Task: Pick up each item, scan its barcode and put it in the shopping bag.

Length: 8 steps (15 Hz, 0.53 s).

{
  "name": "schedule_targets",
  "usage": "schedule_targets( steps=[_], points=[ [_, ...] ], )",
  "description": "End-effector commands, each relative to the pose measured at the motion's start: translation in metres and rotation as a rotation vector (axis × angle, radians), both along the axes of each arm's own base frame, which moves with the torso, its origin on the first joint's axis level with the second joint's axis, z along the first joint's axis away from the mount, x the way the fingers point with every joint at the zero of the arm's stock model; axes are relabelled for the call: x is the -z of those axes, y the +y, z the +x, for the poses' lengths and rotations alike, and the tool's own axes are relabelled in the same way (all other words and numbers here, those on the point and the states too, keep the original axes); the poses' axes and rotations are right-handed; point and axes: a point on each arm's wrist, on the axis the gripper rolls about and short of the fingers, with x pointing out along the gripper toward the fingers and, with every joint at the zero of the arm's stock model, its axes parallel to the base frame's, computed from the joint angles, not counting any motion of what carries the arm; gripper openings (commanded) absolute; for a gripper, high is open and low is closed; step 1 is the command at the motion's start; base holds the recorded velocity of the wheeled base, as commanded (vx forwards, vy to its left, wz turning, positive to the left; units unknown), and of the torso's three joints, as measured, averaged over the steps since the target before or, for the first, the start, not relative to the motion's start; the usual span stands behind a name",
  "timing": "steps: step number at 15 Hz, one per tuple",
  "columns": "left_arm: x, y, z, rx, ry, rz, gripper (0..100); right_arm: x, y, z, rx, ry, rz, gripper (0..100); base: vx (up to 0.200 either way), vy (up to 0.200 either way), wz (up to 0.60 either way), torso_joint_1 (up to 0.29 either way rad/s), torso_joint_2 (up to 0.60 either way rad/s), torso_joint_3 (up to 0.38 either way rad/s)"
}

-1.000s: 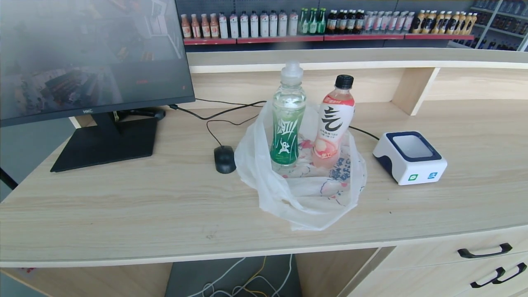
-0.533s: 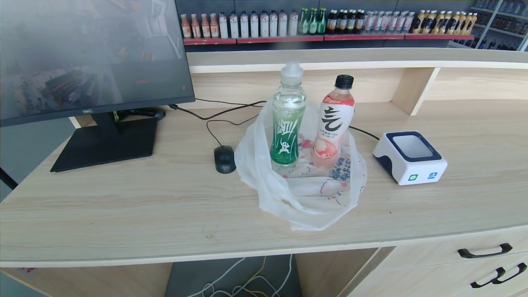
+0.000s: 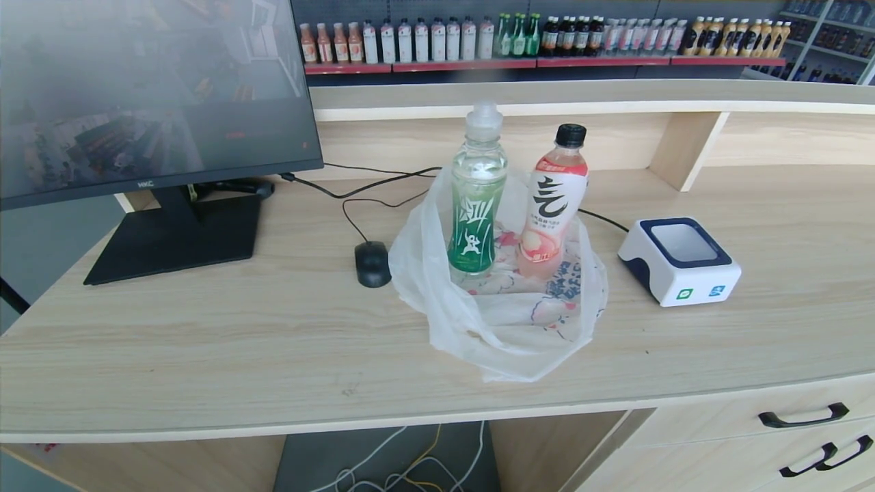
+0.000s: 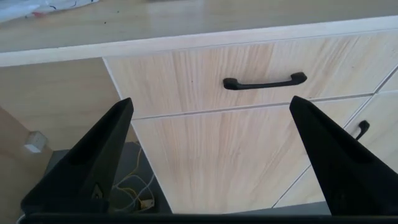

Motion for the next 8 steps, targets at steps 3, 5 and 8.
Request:
schedule_targets(
  steps=[3, 5, 8],
  points=[
    [0.0, 0.0, 0.0, -0.001, -0.001, 0.001, 100, 0.0002, 0.0, 0.0, 0.001, 0.001, 0.0, 100, 0.0, 0.0, 0.0, 0.0, 0.0, 0.0],
    [0.0, 0.0, 0.0, -0.001, -0.001, 0.0, 100, 0.0002, 0.0, 0.0, -0.001, 0.001, 0.0, 100, 0.0, 0.0, 0.0, 0.0, 0.0, 0.0],
    [0.0, 0.0, 0.0, -0.001, -0.001, 0.0, 100, 0.0008, 0.0, 0.0002, 0.001, 0.005, -0.003, 100, 0.0, 0.0, 0.0, 0.0, 0.0, 0.0]
  ],
)
